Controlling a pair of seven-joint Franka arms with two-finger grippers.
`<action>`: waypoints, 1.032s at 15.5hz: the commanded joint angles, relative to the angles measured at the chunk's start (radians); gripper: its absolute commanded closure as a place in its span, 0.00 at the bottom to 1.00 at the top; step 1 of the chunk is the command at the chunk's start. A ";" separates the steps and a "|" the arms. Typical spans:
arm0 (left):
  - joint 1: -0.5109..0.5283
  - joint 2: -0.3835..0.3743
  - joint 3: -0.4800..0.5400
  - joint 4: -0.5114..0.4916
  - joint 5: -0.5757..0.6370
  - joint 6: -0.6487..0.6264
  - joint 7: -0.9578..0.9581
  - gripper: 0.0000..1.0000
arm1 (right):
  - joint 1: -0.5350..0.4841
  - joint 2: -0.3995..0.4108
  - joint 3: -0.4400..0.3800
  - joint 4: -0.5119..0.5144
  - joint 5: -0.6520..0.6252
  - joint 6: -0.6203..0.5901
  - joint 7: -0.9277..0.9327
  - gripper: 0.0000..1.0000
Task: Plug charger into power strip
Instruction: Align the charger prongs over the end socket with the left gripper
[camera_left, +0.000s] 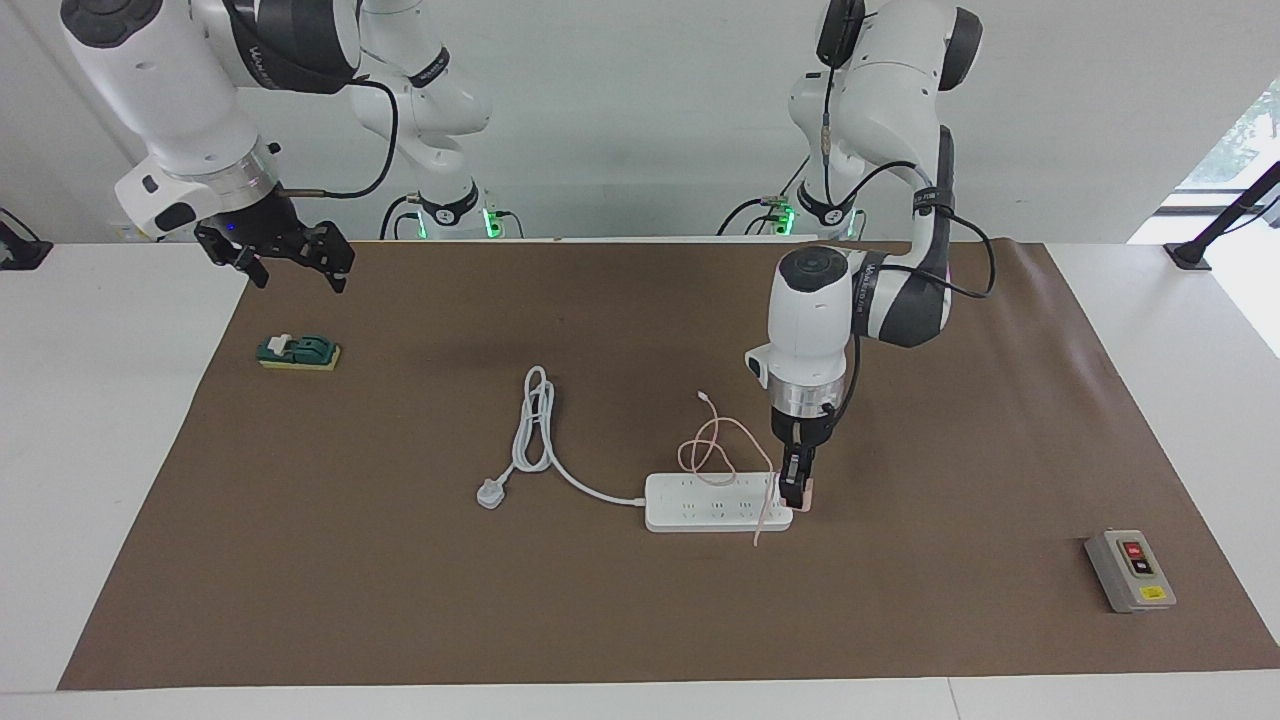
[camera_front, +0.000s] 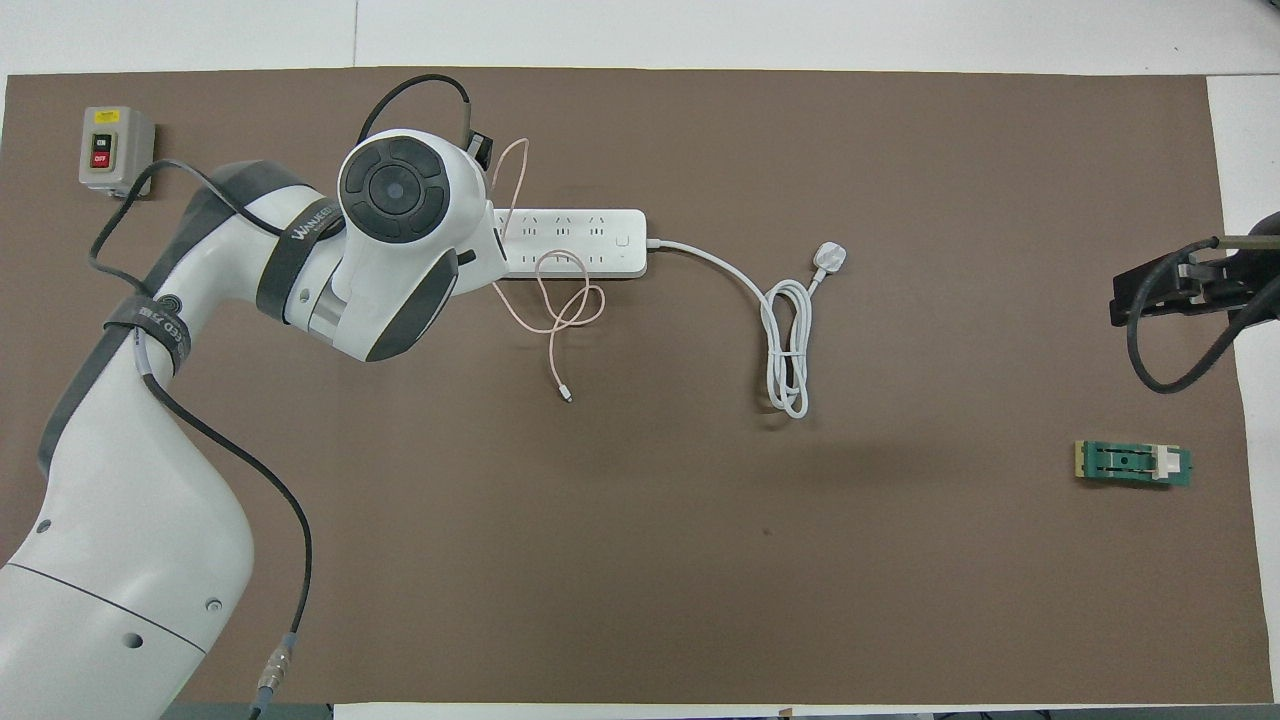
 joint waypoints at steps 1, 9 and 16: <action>0.000 0.000 -0.004 -0.001 0.023 0.002 0.015 1.00 | -0.017 -0.028 0.014 -0.035 -0.017 0.023 -0.069 0.00; -0.012 -0.009 -0.007 -0.070 0.020 -0.001 0.002 1.00 | -0.015 -0.028 0.014 -0.035 -0.017 0.021 -0.167 0.00; -0.008 -0.026 -0.011 -0.139 0.005 0.003 -0.100 1.00 | -0.015 -0.028 0.014 -0.035 -0.016 0.020 -0.166 0.00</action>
